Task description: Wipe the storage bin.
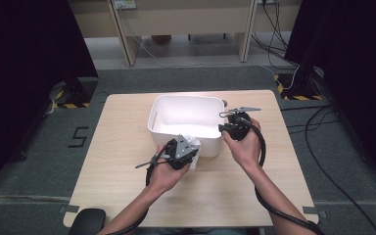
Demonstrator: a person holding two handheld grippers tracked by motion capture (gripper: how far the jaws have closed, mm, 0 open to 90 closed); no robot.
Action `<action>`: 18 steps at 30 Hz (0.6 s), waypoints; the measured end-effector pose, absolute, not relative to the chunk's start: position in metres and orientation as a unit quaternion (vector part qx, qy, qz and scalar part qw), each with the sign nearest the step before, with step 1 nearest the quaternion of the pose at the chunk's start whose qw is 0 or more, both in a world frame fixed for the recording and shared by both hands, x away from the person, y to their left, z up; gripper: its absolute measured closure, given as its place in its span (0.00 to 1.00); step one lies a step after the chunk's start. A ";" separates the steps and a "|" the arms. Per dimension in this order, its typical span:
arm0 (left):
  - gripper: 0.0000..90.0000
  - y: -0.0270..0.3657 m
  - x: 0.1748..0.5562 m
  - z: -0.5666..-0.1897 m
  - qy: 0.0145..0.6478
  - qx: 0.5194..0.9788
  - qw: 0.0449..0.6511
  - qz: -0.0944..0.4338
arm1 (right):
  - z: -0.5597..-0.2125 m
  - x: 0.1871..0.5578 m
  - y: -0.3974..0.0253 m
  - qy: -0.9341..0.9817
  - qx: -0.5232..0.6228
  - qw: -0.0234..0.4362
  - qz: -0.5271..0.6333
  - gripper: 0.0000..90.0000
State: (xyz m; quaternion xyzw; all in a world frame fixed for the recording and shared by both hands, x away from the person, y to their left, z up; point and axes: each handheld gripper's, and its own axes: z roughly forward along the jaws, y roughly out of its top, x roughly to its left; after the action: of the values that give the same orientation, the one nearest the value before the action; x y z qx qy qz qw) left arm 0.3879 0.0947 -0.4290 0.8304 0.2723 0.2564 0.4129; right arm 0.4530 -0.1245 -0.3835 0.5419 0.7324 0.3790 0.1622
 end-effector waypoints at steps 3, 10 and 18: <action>0.86 0.095 0.388 -0.429 0.271 0.832 0.411 0.257 | -0.384 0.453 -0.124 0.733 0.541 0.162 0.379 0.83; 0.86 0.095 0.387 -0.432 0.269 0.832 0.410 0.260 | -0.383 0.453 -0.124 0.733 0.541 0.163 0.379 0.83; 0.86 0.093 0.387 -0.440 0.269 0.836 0.404 0.257 | -0.384 0.453 -0.124 0.733 0.541 0.163 0.379 0.83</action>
State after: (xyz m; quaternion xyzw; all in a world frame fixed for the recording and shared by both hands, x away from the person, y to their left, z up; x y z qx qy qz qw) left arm 0.3875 0.0927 -0.4402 0.8356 0.2687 0.2573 0.4042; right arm 0.4529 -0.1243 -0.3836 0.5406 0.7329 0.3793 0.1633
